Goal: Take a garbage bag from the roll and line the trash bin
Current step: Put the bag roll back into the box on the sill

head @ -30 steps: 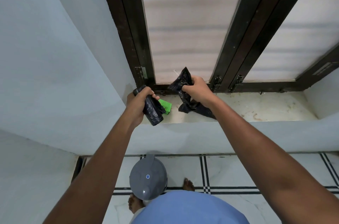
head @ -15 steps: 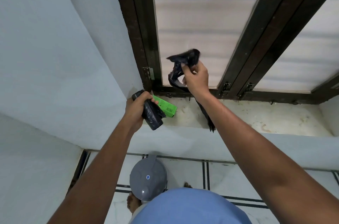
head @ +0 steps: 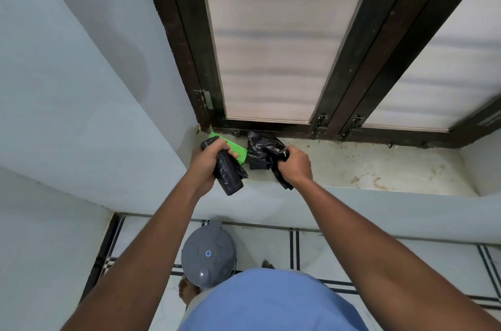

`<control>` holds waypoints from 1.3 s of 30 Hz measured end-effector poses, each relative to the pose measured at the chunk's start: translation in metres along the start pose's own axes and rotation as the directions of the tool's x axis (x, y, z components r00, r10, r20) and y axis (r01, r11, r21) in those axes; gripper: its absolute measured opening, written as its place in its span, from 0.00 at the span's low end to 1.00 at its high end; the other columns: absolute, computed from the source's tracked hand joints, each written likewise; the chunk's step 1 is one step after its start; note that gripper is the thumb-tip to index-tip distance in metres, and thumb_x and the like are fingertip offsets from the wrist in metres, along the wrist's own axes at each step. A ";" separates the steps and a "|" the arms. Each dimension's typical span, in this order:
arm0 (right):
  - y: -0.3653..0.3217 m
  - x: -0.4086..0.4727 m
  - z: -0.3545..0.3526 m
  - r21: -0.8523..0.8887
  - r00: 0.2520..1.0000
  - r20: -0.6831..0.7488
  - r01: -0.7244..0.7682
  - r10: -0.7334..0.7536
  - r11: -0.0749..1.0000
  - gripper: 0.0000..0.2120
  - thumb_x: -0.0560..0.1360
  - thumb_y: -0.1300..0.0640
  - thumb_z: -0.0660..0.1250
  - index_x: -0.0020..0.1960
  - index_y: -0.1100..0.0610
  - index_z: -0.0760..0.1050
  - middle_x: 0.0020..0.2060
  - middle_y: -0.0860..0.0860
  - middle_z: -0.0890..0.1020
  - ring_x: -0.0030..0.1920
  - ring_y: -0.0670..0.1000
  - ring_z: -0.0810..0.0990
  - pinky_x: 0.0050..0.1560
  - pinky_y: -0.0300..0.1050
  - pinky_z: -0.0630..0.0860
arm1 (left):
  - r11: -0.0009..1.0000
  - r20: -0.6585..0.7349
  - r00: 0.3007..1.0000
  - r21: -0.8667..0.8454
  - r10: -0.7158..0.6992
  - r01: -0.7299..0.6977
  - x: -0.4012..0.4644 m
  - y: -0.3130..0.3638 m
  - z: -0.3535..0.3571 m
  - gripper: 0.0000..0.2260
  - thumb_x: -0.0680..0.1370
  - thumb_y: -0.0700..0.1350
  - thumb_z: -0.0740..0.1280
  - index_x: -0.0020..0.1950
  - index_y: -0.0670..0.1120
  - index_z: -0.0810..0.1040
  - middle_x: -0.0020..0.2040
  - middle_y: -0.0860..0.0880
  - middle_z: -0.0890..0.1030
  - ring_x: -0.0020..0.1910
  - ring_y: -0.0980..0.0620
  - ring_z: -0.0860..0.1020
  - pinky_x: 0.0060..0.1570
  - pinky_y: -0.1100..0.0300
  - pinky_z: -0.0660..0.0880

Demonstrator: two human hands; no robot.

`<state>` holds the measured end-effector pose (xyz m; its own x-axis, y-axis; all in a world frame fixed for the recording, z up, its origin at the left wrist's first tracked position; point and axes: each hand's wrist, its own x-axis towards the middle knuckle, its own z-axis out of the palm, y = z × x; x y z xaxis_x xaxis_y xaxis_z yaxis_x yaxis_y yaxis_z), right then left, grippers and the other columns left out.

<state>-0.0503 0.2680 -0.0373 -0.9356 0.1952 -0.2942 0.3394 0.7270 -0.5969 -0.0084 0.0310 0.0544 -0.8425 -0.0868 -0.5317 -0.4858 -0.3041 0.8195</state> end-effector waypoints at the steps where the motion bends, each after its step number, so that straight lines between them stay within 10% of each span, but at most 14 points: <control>1: 0.000 0.000 -0.001 -0.032 0.999 0.030 -0.020 0.021 0.999 0.22 0.78 0.56 0.75 0.72 0.54 0.78 0.64 0.58 0.82 0.62 0.61 0.82 0.61 0.54 0.82 | 1.000 0.012 1.000 0.008 0.002 -0.002 0.000 -0.001 0.004 0.05 0.78 0.39 0.71 0.42 0.42 0.79 0.40 0.41 0.83 0.40 0.45 0.82 0.46 0.51 0.83; 6: -0.001 -0.013 -0.015 0.070 0.998 0.037 -0.055 0.053 0.996 0.54 0.68 0.36 0.73 0.86 0.52 0.54 0.79 0.57 0.59 0.80 0.61 0.58 0.81 0.62 0.62 | 0.998 0.076 0.997 0.055 0.014 -0.019 0.003 -0.006 0.018 0.09 0.80 0.39 0.68 0.39 0.44 0.79 0.40 0.42 0.83 0.39 0.48 0.81 0.46 0.54 0.80; 10: -0.012 -0.038 -0.026 0.281 0.985 -0.160 0.106 -0.063 0.954 0.38 0.73 0.40 0.71 0.78 0.53 0.68 0.73 0.53 0.69 0.74 0.56 0.65 0.78 0.62 0.66 | 0.998 0.103 0.995 0.059 -0.005 -0.002 0.004 -0.006 0.021 0.06 0.77 0.43 0.70 0.41 0.45 0.80 0.46 0.40 0.84 0.46 0.44 0.81 0.53 0.49 0.78; 17: -0.034 -0.082 -0.011 0.484 0.922 0.270 0.120 -0.279 0.867 0.34 0.68 0.31 0.80 0.69 0.43 0.78 0.62 0.47 0.83 0.63 0.50 0.82 0.63 0.54 0.82 | 0.992 0.192 0.981 -0.123 0.027 -0.003 0.007 0.001 0.035 0.05 0.80 0.42 0.70 0.44 0.46 0.82 0.44 0.47 0.82 0.48 0.47 0.80 0.57 0.48 0.78; 20: -0.044 -0.087 -0.011 0.580 0.909 0.230 0.159 -0.348 0.799 0.22 0.73 0.38 0.82 0.61 0.46 0.83 0.49 0.53 0.88 0.46 0.55 0.87 0.49 0.58 0.84 | 0.985 0.230 0.973 -0.171 0.032 0.008 0.004 0.006 0.034 0.07 0.80 0.43 0.70 0.43 0.48 0.83 0.45 0.48 0.82 0.51 0.47 0.80 0.64 0.45 0.76; 32: -0.065 -0.088 -0.012 0.688 0.908 0.084 0.245 -0.410 0.684 0.17 0.79 0.54 0.81 0.63 0.45 0.80 0.55 0.58 0.86 0.45 0.55 0.87 0.46 0.56 0.89 | 0.985 0.122 0.988 0.132 0.091 -0.107 -0.001 0.028 -0.022 0.10 0.79 0.55 0.77 0.57 0.53 0.85 0.56 0.49 0.86 0.62 0.47 0.82 0.71 0.44 0.73; 39: -0.071 -0.083 -0.022 0.770 0.905 0.215 0.075 -0.368 0.634 0.14 0.81 0.59 0.78 0.63 0.56 0.78 0.48 0.57 0.87 0.40 0.59 0.86 0.48 0.60 0.89 | 0.977 0.301 0.949 0.157 0.095 -0.147 -0.008 0.042 -0.053 0.16 0.78 0.45 0.77 0.65 0.47 0.81 0.66 0.39 0.82 0.68 0.39 0.83 0.61 0.50 0.84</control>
<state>0.0015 0.2149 0.0459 -0.9505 -0.2320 -0.2068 0.2199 -0.0318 -0.9750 -0.0102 -0.0318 0.0816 -0.9156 0.1744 -0.3623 -0.3868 -0.1356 0.9122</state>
